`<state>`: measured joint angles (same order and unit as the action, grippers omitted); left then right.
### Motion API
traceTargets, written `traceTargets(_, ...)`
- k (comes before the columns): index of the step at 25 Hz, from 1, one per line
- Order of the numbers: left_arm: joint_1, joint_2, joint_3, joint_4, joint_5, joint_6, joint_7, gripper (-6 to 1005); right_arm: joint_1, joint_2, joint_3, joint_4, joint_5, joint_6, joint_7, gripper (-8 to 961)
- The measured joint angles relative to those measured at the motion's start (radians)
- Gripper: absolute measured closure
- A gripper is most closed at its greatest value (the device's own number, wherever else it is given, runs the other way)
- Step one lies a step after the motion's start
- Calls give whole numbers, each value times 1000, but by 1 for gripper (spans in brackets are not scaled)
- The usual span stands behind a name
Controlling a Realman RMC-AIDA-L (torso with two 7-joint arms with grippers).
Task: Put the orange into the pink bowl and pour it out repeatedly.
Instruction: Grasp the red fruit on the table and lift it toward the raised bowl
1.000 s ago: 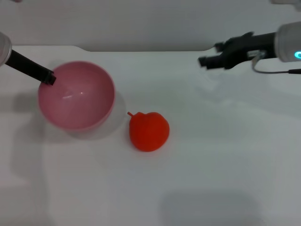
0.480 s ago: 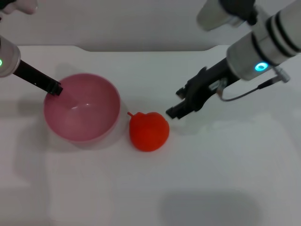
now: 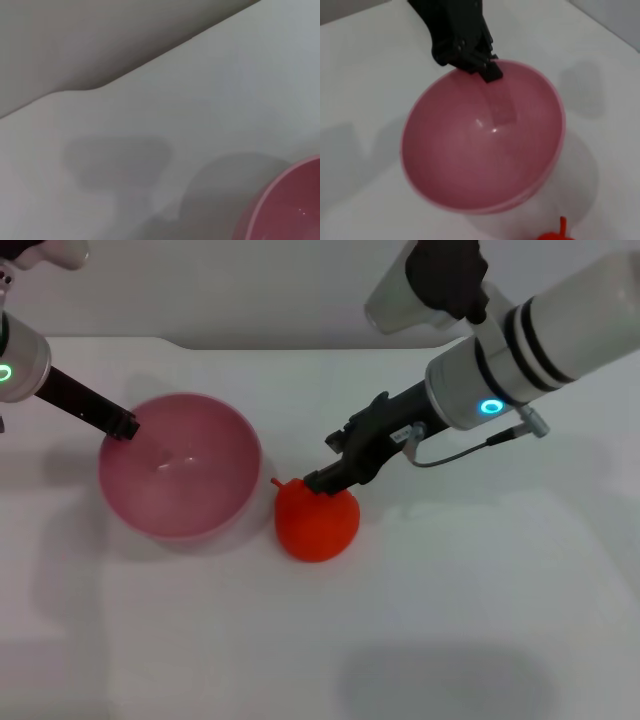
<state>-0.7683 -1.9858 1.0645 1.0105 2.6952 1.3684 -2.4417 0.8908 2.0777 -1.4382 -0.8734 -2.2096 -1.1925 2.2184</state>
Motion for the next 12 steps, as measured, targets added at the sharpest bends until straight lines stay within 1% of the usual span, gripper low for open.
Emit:
traceTargets(6,-1,-3,29,2,1,-3,4,957,3,3,-43,73,36,75,-4,296)
traceTargets(12,7,-8,39,3,2,-10,19,957,-19,4,-69,125,132,111,-47,299)
